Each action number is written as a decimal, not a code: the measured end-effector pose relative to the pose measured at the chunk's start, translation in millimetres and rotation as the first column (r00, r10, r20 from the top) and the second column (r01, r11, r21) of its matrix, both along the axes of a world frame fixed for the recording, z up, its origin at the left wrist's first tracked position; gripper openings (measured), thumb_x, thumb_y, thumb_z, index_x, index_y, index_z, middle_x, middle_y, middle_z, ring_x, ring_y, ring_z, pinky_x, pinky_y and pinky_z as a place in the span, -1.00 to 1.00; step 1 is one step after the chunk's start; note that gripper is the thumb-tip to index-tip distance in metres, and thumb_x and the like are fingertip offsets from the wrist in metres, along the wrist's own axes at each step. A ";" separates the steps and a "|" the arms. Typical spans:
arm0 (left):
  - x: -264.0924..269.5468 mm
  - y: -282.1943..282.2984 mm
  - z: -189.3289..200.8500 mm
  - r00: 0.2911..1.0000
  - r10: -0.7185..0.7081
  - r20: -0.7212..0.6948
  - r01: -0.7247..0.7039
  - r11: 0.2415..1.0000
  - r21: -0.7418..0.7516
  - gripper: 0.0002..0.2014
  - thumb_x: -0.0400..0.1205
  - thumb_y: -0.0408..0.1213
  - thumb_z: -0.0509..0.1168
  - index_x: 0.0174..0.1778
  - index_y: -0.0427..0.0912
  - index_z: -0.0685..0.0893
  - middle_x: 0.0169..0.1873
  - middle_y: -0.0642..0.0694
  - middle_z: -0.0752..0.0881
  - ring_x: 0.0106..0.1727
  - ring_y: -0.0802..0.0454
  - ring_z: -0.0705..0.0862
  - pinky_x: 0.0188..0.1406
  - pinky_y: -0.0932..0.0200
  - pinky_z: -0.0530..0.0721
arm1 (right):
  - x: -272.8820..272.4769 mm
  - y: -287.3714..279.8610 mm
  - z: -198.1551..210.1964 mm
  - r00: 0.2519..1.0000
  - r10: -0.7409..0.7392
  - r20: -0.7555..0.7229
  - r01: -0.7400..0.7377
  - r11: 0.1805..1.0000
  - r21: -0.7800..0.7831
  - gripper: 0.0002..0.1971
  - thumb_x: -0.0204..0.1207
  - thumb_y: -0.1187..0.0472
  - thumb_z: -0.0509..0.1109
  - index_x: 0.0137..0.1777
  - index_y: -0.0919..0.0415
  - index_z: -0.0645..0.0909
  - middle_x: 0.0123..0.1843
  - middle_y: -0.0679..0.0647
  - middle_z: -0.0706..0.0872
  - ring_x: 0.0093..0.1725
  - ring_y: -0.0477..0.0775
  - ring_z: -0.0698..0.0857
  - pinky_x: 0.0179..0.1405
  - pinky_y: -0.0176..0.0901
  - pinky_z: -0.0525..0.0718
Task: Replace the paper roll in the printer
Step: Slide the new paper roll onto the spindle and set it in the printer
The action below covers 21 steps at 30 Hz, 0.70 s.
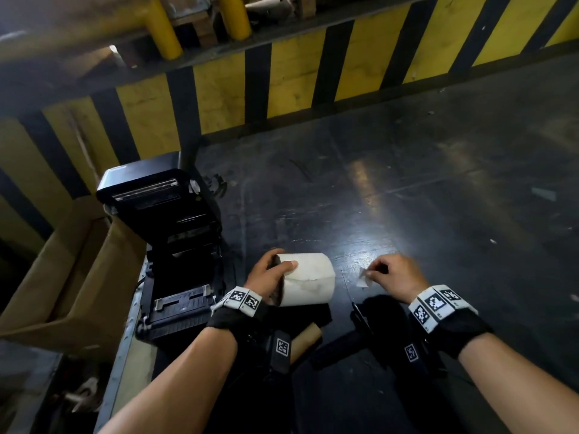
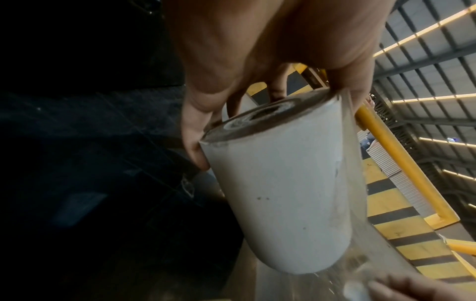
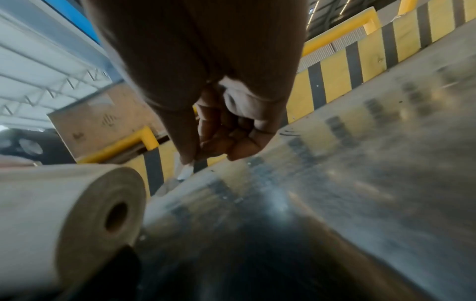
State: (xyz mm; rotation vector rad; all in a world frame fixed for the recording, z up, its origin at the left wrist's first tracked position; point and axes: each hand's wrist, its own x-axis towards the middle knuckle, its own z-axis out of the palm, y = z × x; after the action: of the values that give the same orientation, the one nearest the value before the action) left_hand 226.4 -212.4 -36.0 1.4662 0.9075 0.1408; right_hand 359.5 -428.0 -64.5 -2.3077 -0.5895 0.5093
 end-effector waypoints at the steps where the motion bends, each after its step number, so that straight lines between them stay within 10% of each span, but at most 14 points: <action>1: 0.7 0.9 0.4 1.000 -0.007 -0.010 0.007 1.000 -0.019 -0.54 0.47 -0.34 0.45 0.31 -0.11 0.59 0.32 -0.20 0.63 0.23 -0.12 0.64 0.25 -0.07 0.59 | 2.1 -1.5 -7.0 1.000 0.005 -0.028 -0.006 0.999 -0.044 -0.95 0.39 0.21 0.48 -0.23 0.16 0.74 -0.20 0.12 0.76 -0.16 0.02 0.63 -0.21 -0.30 0.43; 5: 0.9 2.6 2.9 0.996 -0.072 -0.044 0.071 0.997 -0.024 -0.36 0.36 -0.25 0.55 0.37 -0.07 0.53 0.39 -0.20 0.59 0.39 -0.18 0.58 0.42 -0.25 0.52 | 4.1 -5.8 -32.0 0.998 0.040 -0.048 -0.049 0.976 -0.212 -0.84 0.35 0.23 0.48 -0.39 0.01 0.62 -0.14 0.19 0.82 -0.04 0.17 0.73 -0.14 -0.18 0.55; 10: 0.5 5.4 -4.6 0.977 -0.194 -0.085 0.194 0.981 -0.007 -0.02 -0.03 0.07 0.65 0.37 0.11 0.49 0.37 -0.12 0.60 0.38 -0.12 0.59 0.44 -0.25 0.52 | -0.1 -12.1 -37.1 0.999 0.024 -0.024 -0.028 0.979 -0.202 -0.80 0.34 0.21 0.51 -0.04 0.17 0.65 -0.11 0.13 0.74 -0.03 0.14 0.69 -0.02 -0.12 0.61; 14: -3.8 6.1 -5.1 0.958 -0.258 -0.126 0.257 0.966 -0.023 -0.38 0.00 0.04 0.64 -0.02 0.23 0.63 0.19 -0.15 0.73 0.28 -0.15 0.67 0.39 -0.27 0.57 | -1.0 -16.8 -36.3 0.999 0.031 0.013 -0.027 0.972 -0.235 -0.75 0.35 0.10 0.50 -0.04 0.12 0.55 0.01 0.09 0.72 0.01 0.12 0.66 0.08 0.06 0.66; 21: -14.3 2.7 3.4 0.957 -0.217 -0.190 0.186 0.968 -0.167 -0.35 0.34 -0.14 0.55 0.26 0.35 0.40 0.34 0.01 0.56 0.35 -0.17 0.56 0.03 -0.20 0.69 | -13.3 -34.2 -19.7 0.998 -0.058 0.032 0.060 0.995 -0.081 -0.77 0.44 0.08 0.43 -0.02 0.22 0.60 -0.10 0.15 0.72 -0.09 0.11 0.65 -0.07 -0.14 0.55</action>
State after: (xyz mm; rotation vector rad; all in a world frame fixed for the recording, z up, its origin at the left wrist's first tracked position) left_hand 212.2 -209.6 -32.6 1.4430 0.9079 -0.2310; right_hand 346.2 -462.2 -84.2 -2.4065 -0.5218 0.4803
